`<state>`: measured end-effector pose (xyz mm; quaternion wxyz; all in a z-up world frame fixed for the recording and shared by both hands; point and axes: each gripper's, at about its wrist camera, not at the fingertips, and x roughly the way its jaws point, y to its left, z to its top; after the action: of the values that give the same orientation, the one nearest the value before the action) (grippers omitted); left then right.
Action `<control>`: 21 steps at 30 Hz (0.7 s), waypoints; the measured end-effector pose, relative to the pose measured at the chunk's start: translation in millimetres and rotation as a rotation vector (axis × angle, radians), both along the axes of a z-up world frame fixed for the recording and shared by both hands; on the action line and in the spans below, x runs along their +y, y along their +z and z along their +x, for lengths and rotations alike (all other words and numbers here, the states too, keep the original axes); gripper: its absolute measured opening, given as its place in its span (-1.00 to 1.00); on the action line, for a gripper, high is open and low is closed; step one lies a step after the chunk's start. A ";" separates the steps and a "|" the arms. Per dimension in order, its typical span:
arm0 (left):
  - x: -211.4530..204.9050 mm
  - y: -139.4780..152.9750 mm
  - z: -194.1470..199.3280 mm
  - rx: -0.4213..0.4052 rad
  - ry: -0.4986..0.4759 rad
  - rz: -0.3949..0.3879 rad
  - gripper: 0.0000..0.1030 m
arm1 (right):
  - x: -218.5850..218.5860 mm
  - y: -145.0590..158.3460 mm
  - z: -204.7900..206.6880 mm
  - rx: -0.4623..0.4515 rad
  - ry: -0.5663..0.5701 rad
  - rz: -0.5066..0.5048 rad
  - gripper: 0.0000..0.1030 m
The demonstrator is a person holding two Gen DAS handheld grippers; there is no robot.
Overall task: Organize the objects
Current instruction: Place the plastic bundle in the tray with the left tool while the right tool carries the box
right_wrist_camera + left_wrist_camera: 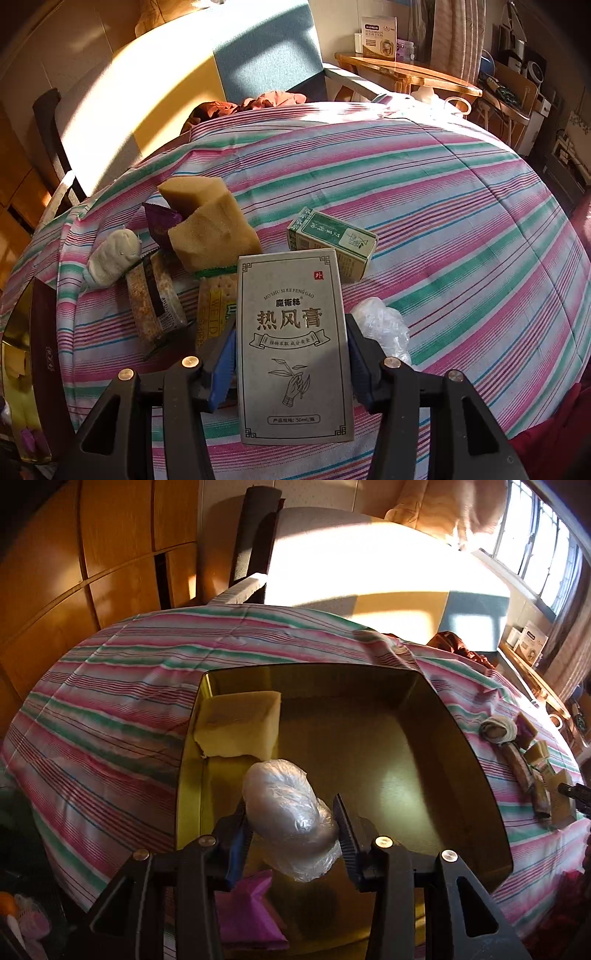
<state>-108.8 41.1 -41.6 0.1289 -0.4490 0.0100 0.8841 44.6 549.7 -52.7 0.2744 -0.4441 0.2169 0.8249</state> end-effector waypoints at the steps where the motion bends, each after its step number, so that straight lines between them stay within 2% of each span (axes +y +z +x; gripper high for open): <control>1: -2.4 -4.4 -3.8 0.000 0.007 -0.014 -0.16 | -0.7 2.0 0.1 0.010 0.002 0.006 0.03; 4: -6.6 -15.9 -13.4 -0.012 0.022 -0.041 -0.15 | -4.1 8.7 2.9 0.035 0.008 0.034 0.03; 6: -3.8 -22.6 -17.1 -0.015 0.021 -0.092 -0.14 | -5.0 11.4 3.1 0.050 0.012 0.041 0.03; 9: -6.3 -27.9 -16.4 -0.022 0.023 -0.103 -0.12 | -5.5 16.6 6.4 0.080 0.016 0.050 0.03; 12: -8.5 -29.3 -13.8 -0.011 0.032 -0.118 0.21 | -6.7 21.4 7.6 0.103 0.019 0.058 0.02; 14: -10.5 -25.0 -9.3 0.016 0.045 -0.121 0.29 | -8.1 24.8 8.2 0.121 0.023 0.065 0.02; 16: -12.1 -19.1 -4.8 0.036 0.049 -0.112 0.48 | -10.9 29.3 9.1 0.140 0.031 0.081 0.02; 21: -18.9 -2.7 9.6 0.087 0.064 -0.102 0.53 | -21.6 39.1 9.4 0.175 0.060 0.115 0.02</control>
<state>-99.2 22.2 -44.3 0.0771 -0.4164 0.0461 0.9047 54.0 528.1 -13.5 0.2545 -0.3602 0.1791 0.8795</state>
